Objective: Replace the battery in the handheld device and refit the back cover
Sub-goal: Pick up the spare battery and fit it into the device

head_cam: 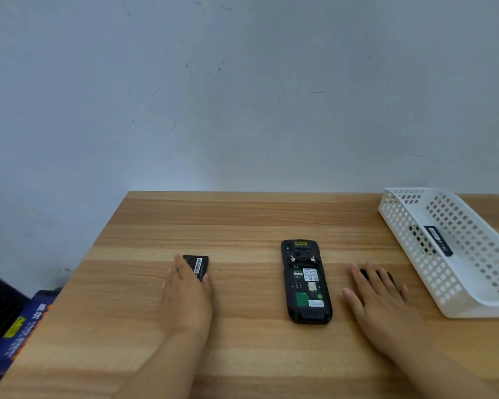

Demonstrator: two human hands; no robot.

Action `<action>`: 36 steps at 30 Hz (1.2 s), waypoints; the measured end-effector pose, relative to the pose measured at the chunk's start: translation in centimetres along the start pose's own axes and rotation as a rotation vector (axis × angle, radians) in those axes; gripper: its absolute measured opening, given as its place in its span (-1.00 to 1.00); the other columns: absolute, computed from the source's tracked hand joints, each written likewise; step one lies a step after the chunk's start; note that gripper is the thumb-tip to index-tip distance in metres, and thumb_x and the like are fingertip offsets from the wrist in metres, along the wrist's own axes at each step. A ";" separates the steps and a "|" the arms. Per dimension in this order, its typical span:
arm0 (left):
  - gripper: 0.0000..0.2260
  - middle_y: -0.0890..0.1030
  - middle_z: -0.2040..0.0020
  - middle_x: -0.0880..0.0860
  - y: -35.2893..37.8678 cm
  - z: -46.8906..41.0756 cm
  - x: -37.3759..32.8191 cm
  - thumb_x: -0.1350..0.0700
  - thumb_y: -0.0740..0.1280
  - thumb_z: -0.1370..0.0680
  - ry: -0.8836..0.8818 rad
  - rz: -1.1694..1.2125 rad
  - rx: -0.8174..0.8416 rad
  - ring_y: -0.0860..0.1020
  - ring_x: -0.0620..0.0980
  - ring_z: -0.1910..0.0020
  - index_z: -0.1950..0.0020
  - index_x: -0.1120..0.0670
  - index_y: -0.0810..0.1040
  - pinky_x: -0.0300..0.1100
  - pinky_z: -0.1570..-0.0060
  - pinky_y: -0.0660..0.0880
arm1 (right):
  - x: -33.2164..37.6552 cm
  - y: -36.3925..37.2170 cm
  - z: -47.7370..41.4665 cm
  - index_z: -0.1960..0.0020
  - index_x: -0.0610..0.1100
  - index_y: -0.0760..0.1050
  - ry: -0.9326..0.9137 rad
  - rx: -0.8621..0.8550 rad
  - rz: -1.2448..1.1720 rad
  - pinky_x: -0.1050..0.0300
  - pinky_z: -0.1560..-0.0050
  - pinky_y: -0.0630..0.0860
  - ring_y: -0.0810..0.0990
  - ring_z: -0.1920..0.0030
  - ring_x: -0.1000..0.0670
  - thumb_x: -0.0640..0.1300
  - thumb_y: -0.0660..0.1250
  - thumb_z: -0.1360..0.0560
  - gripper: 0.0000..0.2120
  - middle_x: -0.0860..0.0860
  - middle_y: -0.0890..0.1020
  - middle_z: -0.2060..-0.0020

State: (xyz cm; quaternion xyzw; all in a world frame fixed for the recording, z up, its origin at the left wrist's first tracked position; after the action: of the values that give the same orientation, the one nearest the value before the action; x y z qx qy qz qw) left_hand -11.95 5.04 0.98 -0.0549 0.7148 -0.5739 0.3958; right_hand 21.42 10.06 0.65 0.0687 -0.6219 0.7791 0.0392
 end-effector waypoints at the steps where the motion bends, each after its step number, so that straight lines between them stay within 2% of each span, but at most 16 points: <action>1: -0.38 0.36 -0.35 0.27 -0.2 0.0 -0.1 0.07 0.23 -0.53 0.004 0.005 0.003 0.34 0.24 -0.29 -0.45 0.24 -0.02 0.07 -0.28 0.29 | 0.0 0.0 0.0 -0.48 0.15 -0.28 0.000 0.010 -0.003 -0.08 -0.52 -0.14 -0.19 -0.52 0.04 0.25 -0.23 -0.53 -0.43 0.09 -0.17 -0.53; 8: -0.34 0.46 -0.27 0.16 -1.2 3.1 -5.1 0.08 0.29 -0.51 0.079 0.268 0.022 0.45 0.17 -0.17 -0.47 0.15 -0.02 -0.01 -0.07 0.42 | 0.5 -1.9 0.5 -0.49 0.12 -0.27 0.009 0.026 -0.055 -0.11 -0.50 -0.22 -0.23 -0.52 0.02 0.27 -0.23 -0.52 -0.41 0.08 -0.18 -0.53; 11: -0.30 0.45 -0.29 0.06 -1.1 6.0 -8.9 0.07 0.32 -0.49 0.163 0.399 0.061 0.43 0.05 -0.21 -0.48 0.08 -0.04 -0.12 -0.08 0.38 | 2.8 -4.2 1.3 -0.51 -0.01 -0.04 -0.079 -0.078 -0.166 -0.04 -0.51 -0.10 -0.05 -0.53 0.01 0.19 -0.09 -0.57 -0.43 0.01 0.04 -0.53; 13: -0.27 0.42 -0.31 -0.02 -1.0 7.7 -11.2 0.06 0.35 -0.48 0.229 0.501 0.090 0.39 -0.05 -0.25 -0.48 0.03 -0.06 -0.25 -0.09 0.32 | 4.6 -5.8 2.3 -0.42 -0.05 0.26 -0.121 -0.118 -0.405 0.05 -0.41 0.21 0.26 -0.44 0.00 0.11 0.06 -0.58 -0.53 0.00 0.37 -0.41; 14: -0.26 0.39 -0.32 -0.07 -1.0 8.4 -12.2 0.05 0.36 -0.47 0.263 0.541 0.100 0.36 -0.10 -0.26 -0.48 0.01 -0.06 -0.30 -0.10 0.29 | 5.3 -6.3 2.9 -0.33 -0.01 0.40 -0.133 -0.104 -0.567 0.17 -0.26 0.39 0.43 -0.33 0.05 0.08 0.11 -0.57 -0.61 0.05 0.53 -0.27; 16: -0.25 0.35 -0.31 -0.14 -1.1 9.6 -13.7 0.03 0.36 -0.46 0.322 0.604 0.116 0.30 -0.16 -0.29 -0.48 -0.04 -0.07 -0.31 -0.16 0.26 | 6.6 -6.9 3.8 -0.11 0.07 0.57 -0.128 -0.013 -0.897 0.40 0.06 0.47 0.60 -0.05 0.21 0.05 0.20 -0.55 -0.77 0.15 0.68 0.01; 17: -0.26 0.34 -0.31 -0.16 -1.2 10.1 -14.3 0.02 0.36 -0.46 0.344 0.635 0.120 0.29 -0.16 -0.31 -0.48 -0.06 -0.05 -0.27 -0.22 0.28 | 7.1 -6.8 4.0 -0.07 0.05 0.60 -0.118 0.046 -1.045 0.38 0.07 0.49 0.63 0.02 0.22 0.01 0.24 -0.53 -0.80 0.13 0.71 0.08; 19: -0.32 0.34 -0.35 -0.10 -1.6 10.8 -15.2 0.06 0.36 -0.46 0.393 0.678 0.109 0.28 -0.14 -0.33 -0.45 -0.12 0.03 -0.11 -0.31 0.31 | 7.4 -6.7 4.3 -0.05 -0.04 0.61 -0.101 0.138 -1.282 0.20 -0.03 0.54 0.68 0.05 0.12 -0.13 0.32 -0.50 -0.84 0.05 0.73 0.11; 21: -0.30 0.34 -0.34 -0.07 -2.2 11.1 -15.7 0.11 0.38 -0.45 0.430 0.700 0.101 0.27 -0.14 -0.32 -0.34 -0.31 0.01 -0.07 -0.32 0.31 | 7.3 -7.1 4.4 -0.03 -0.10 0.61 -0.105 0.158 -1.402 0.14 0.00 0.56 0.70 0.07 0.02 -0.24 0.34 -0.47 -0.83 -0.03 0.74 0.12; 23: -0.27 0.36 -0.26 -0.13 -2.5 11.0 -15.8 0.13 0.42 -0.42 0.451 0.722 0.135 0.31 -0.16 -0.29 -0.24 -0.41 -0.01 -0.08 -0.29 0.35 | 6.9 -7.8 4.4 -0.05 -0.10 0.60 -0.142 0.129 -1.406 0.17 0.07 0.57 0.70 0.07 0.02 -0.27 0.33 -0.47 -0.81 -0.02 0.74 0.11; 25: -0.31 0.40 -0.19 -0.22 -2.5 10.7 -15.6 0.14 0.44 -0.41 0.447 0.781 0.192 0.40 -0.15 -0.24 -0.25 -0.42 0.12 -0.07 -0.23 0.41 | 6.7 -8.5 4.5 -0.02 -0.03 0.61 -0.217 0.089 -1.371 0.28 0.14 0.57 0.69 0.07 0.09 -0.29 0.31 -0.48 -0.77 0.05 0.73 0.10; 27: -0.45 0.50 -0.11 -0.22 -2.6 10.1 -15.4 0.15 0.43 -0.41 0.450 0.826 0.219 0.49 -0.20 -0.13 -0.29 -0.26 0.35 -0.14 -0.15 0.47 | 6.5 -9.2 4.8 0.02 0.02 0.62 -0.294 0.046 -1.339 0.31 0.14 0.57 0.68 0.06 0.14 -0.31 0.30 -0.48 -0.74 0.09 0.73 0.09; 29: -0.60 0.61 0.01 -0.18 -3.0 9.6 -15.4 0.21 0.43 -0.40 0.457 0.859 0.233 0.55 -0.26 0.00 -0.18 -0.09 0.52 -0.34 0.00 0.49 | 6.2 -9.6 4.9 0.01 0.02 0.63 -0.346 0.009 -1.323 0.27 0.09 0.57 0.67 0.03 0.12 -0.33 0.31 -0.47 -0.72 0.07 0.73 0.07; 30: -0.65 0.65 0.07 -0.16 -3.3 9.5 -15.5 0.24 0.43 -0.39 0.465 0.887 0.249 0.57 -0.26 0.05 -0.10 -0.11 0.57 -0.41 0.07 0.48 | 6.1 -9.8 5.0 -0.01 -0.01 0.63 -0.368 -0.007 -1.318 0.25 0.05 0.58 0.67 0.02 0.11 -0.33 0.31 -0.46 -0.72 0.05 0.72 0.06; 33: -0.63 0.68 0.15 -0.20 -3.8 9.2 -15.8 0.28 0.44 -0.37 0.501 0.915 0.285 0.61 -0.20 0.10 0.13 -0.24 0.61 -0.39 0.09 0.49 | 5.9 -10.4 5.3 -0.03 -0.11 0.63 -0.438 -0.063 -1.300 0.29 -0.01 0.56 0.67 0.02 0.10 -0.38 0.31 -0.44 -0.73 0.02 0.72 0.05; 36: -0.65 0.68 0.17 -0.22 -4.1 8.9 -15.9 0.30 0.44 -0.35 0.543 0.906 0.314 0.63 -0.19 0.11 0.17 -0.19 0.62 -0.39 0.08 0.48 | 5.8 -10.9 5.8 0.00 -0.06 0.63 -0.488 -0.106 -1.245 0.46 0.07 0.50 0.66 0.06 0.21 -0.40 0.31 -0.43 -0.70 0.16 0.71 0.08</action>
State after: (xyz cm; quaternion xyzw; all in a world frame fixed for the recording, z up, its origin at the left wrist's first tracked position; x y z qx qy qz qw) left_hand 2.95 5.24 12.29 0.4679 0.6491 -0.4393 0.4084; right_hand 17.67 6.75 13.31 0.5869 -0.4948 0.5415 0.3428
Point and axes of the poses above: each hand's wrist, its own z-axis away from the middle knuckle, its own y-axis out of the palm, x = y × z, the point moved 7 cm from there along -z, towards the middle knuckle
